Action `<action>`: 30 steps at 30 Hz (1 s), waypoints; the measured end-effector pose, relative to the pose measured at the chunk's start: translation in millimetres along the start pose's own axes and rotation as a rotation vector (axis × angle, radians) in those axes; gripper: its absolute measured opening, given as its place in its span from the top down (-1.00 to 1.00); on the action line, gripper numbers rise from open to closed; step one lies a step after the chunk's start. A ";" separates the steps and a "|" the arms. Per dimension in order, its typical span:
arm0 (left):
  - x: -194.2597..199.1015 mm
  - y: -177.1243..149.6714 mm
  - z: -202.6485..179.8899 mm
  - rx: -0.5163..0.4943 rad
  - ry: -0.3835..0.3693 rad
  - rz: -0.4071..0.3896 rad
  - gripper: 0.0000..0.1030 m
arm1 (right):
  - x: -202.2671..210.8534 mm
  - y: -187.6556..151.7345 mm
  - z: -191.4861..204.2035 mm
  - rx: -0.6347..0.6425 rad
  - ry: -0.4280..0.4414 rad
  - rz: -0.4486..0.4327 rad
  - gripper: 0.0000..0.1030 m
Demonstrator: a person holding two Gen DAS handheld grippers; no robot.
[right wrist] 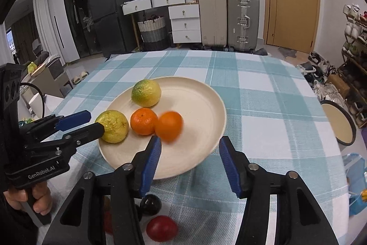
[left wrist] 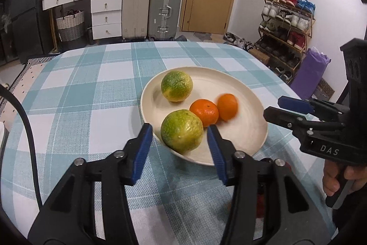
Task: Organize fruits
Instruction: 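Carry the yellow citrus and orange onto the cream plate and release both, then move both tools back toward the tomatoes, plums and pears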
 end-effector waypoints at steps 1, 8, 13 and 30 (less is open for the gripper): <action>5.1 0.1 0.3 0.004 -0.005 -0.009 -0.15 | 4.6 -1.4 -1.9 -0.007 0.001 -0.007 -0.18; 47.2 -10.2 -1.8 -0.014 0.007 -0.062 -0.74 | 39.4 -18.2 -11.7 -0.073 0.004 -0.055 -0.95; 75.6 -26.1 -5.8 -0.043 0.034 -0.092 -0.99 | 55.6 -30.0 -6.1 -0.092 0.043 -0.076 -1.00; 103.9 -71.3 -14.0 -0.055 0.036 -0.037 -0.99 | 73.3 -67.5 16.8 -0.050 0.033 -0.017 -1.00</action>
Point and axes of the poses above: each gripper's, at about its wrist camera, not at the fingertips, and x roughly against the way its jaws point, z to its left, y to its top, the point moved 2 cm from there along -x, roughly the way its jaws point, and after that the axes turned 15 degrees about x, right-handed, at the moved point
